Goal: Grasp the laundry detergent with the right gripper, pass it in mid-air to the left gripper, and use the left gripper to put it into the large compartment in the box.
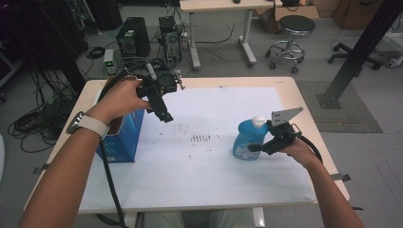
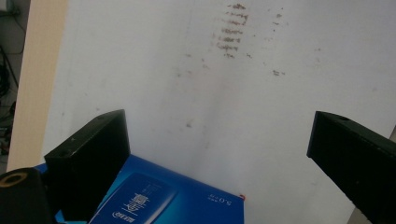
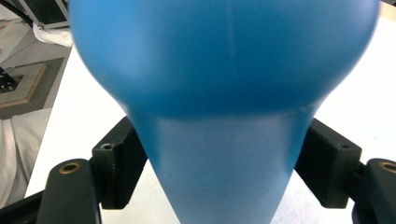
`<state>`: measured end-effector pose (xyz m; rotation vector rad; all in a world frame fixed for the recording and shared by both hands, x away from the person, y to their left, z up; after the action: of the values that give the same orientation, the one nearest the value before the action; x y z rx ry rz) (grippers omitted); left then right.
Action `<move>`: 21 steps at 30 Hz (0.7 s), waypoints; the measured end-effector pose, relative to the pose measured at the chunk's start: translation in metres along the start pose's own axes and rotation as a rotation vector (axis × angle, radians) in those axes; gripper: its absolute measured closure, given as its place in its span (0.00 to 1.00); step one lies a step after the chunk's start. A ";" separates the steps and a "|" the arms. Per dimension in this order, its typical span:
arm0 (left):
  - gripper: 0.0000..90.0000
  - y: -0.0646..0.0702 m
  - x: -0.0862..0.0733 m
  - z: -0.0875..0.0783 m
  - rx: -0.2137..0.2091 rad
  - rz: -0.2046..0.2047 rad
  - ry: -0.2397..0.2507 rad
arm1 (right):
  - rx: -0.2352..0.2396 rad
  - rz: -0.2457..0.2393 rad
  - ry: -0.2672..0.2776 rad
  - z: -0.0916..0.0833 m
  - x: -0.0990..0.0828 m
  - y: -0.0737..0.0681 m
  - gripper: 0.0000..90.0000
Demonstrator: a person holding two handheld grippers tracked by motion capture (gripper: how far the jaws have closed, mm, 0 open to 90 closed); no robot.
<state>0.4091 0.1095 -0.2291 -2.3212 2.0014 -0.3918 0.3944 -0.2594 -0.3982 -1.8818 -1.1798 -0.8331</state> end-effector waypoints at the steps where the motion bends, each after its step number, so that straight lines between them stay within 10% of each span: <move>1: 0.07 0.000 0.000 0.000 0.000 0.000 0.001 | 0.000 -0.001 0.000 0.000 0.000 0.000 0.29; 21: 0.07 0.000 -0.001 0.001 0.002 -0.003 0.000 | 0.010 -0.019 0.013 0.002 -0.001 0.001 0.41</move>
<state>0.4094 0.1100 -0.2296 -2.3234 1.9973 -0.3940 0.3953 -0.2585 -0.4000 -1.8577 -1.1934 -0.8470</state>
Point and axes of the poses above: each handheld gripper's, and its own axes: z roughly forward along the jaws, x roughly out of its top, y roughly to its right, the point moved 1 cm from there along z, roughly forward along the jaws, and after that the axes turned 10 degrees about z, right-handed, at the moved point
